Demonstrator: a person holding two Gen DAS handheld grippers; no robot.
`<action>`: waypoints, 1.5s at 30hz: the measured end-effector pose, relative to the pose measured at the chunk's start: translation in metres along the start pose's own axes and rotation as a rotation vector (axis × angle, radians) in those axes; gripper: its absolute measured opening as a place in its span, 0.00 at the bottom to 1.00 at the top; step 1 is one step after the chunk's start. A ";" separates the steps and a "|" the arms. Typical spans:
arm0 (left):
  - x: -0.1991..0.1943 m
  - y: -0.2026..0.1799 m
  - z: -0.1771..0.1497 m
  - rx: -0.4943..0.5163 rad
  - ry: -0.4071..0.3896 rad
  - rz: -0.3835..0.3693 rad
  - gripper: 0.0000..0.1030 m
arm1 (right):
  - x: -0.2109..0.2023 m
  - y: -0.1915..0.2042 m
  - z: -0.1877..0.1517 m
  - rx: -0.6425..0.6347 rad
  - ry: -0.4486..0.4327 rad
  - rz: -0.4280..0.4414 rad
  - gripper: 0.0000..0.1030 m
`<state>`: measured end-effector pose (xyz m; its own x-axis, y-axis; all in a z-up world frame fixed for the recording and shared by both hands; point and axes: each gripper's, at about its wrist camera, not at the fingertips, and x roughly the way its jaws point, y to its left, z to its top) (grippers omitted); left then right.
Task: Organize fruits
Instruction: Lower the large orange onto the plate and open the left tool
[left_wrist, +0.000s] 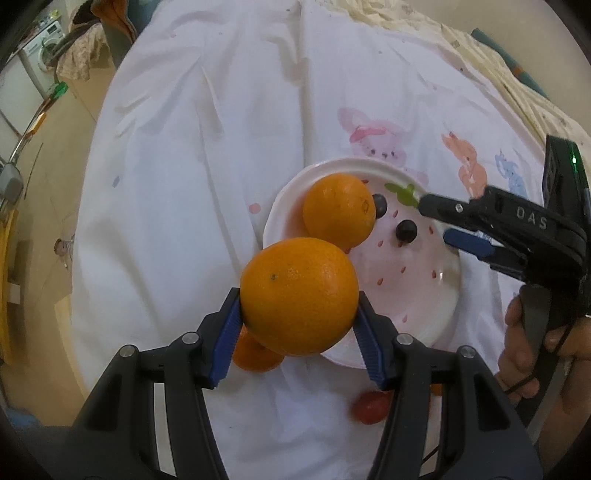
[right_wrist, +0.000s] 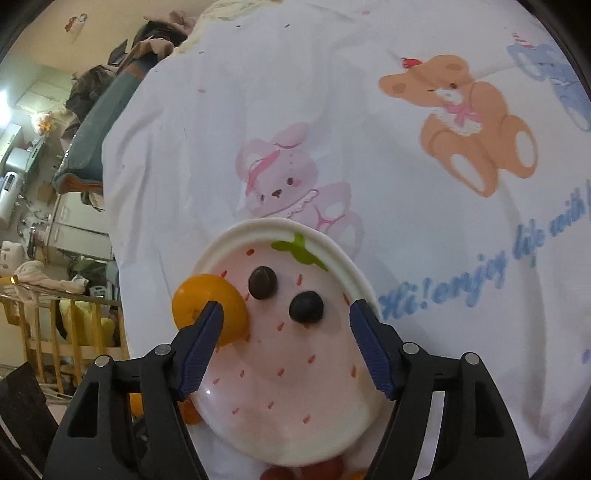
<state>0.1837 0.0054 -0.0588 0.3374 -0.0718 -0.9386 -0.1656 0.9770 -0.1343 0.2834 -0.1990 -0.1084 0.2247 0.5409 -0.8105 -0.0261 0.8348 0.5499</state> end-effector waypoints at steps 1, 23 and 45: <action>-0.002 0.000 -0.001 0.002 -0.004 0.001 0.52 | -0.004 -0.001 -0.001 0.007 0.000 0.011 0.71; 0.066 -0.091 0.011 -0.024 0.116 -0.042 0.52 | -0.119 -0.082 -0.039 0.271 -0.106 0.059 0.72; 0.063 -0.112 0.029 -0.006 0.078 -0.007 0.84 | -0.133 -0.085 -0.030 0.256 -0.123 0.089 0.72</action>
<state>0.2501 -0.1032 -0.0938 0.2655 -0.0947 -0.9594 -0.1690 0.9752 -0.1430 0.2262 -0.3382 -0.0537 0.3491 0.5817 -0.7346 0.1916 0.7231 0.6637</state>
